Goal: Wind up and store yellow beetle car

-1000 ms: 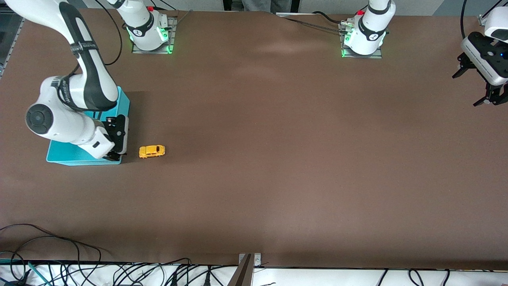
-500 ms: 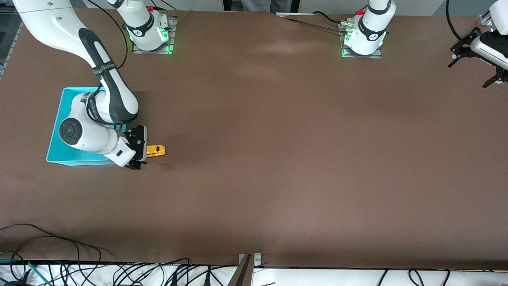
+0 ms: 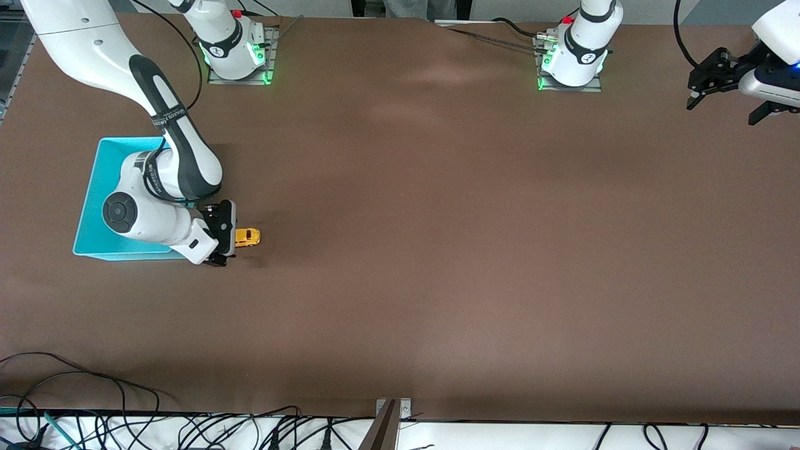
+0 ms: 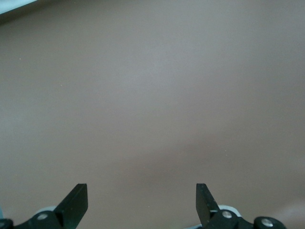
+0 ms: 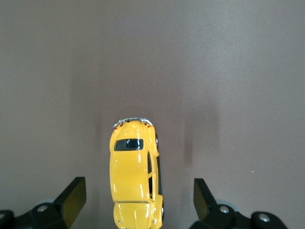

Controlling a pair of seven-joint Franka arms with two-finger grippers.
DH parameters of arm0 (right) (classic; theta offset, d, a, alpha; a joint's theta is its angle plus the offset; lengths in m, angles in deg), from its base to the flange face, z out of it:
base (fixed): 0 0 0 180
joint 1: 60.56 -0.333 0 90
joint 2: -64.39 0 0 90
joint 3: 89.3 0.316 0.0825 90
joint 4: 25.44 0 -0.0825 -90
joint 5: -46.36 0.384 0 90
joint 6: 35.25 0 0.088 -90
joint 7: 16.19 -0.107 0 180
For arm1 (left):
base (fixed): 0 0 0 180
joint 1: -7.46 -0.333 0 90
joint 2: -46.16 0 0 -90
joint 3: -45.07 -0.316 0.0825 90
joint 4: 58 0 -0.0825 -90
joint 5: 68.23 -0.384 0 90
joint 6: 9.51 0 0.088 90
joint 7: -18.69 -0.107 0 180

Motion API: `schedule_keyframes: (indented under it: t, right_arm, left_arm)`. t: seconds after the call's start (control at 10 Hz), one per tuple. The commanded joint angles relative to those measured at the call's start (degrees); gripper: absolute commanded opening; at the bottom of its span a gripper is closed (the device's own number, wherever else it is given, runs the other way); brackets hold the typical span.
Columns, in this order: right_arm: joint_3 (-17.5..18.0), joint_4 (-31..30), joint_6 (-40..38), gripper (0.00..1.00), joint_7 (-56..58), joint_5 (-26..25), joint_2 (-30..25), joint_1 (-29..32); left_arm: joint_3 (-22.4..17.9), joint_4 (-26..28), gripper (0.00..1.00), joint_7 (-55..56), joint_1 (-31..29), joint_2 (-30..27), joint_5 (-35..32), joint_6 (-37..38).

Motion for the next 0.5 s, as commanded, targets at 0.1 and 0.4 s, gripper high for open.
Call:
schedule_keyframes:
  t: [0.1, 0.4]
  right_arm:
    - [0.3, -2.9, 4.5, 0.96, 0.0, 1.0, 0.3, 0.1]
    - [0.3, -3.1, 4.9, 0.15, 0.9, 0.8, 0.1, 0.1]
  left_arm:
    - [-1.0, -5.7, 1.00, 2.5, -0.8, 4.2, 2.3, 4.5]
    - [-0.9, -4.8, 1.00, 2.5, -1.2, 4.6, 2.4, 4.7]
